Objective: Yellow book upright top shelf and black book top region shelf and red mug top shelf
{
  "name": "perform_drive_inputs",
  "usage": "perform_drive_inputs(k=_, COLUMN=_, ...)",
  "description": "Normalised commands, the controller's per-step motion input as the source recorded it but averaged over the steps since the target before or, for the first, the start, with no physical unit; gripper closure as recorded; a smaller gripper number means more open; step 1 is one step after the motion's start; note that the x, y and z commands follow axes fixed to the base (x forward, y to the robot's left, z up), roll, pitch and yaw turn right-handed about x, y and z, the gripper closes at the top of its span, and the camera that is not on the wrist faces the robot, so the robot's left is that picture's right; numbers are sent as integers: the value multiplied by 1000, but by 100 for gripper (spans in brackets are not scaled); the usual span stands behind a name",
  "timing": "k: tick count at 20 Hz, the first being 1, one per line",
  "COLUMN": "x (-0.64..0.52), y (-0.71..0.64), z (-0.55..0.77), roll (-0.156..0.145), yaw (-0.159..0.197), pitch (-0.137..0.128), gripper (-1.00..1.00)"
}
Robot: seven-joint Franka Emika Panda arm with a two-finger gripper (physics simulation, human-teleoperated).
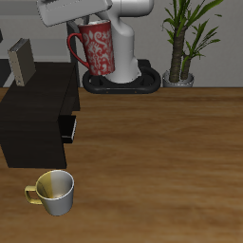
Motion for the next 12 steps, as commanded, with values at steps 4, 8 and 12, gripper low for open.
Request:
perform_drive_inputs(k=4, x=59, y=-253, z=114, roll=-59, yaw=6, pitch=-13, gripper=100)
perform_drive_inputs(k=8, x=26, y=-268, z=148, roll=-54, yaw=-77, pitch=-46, gripper=100)
perform_drive_inputs(k=12, x=-67, y=-239, z=230, roll=-20, yaw=-36, pitch=-39, gripper=100)
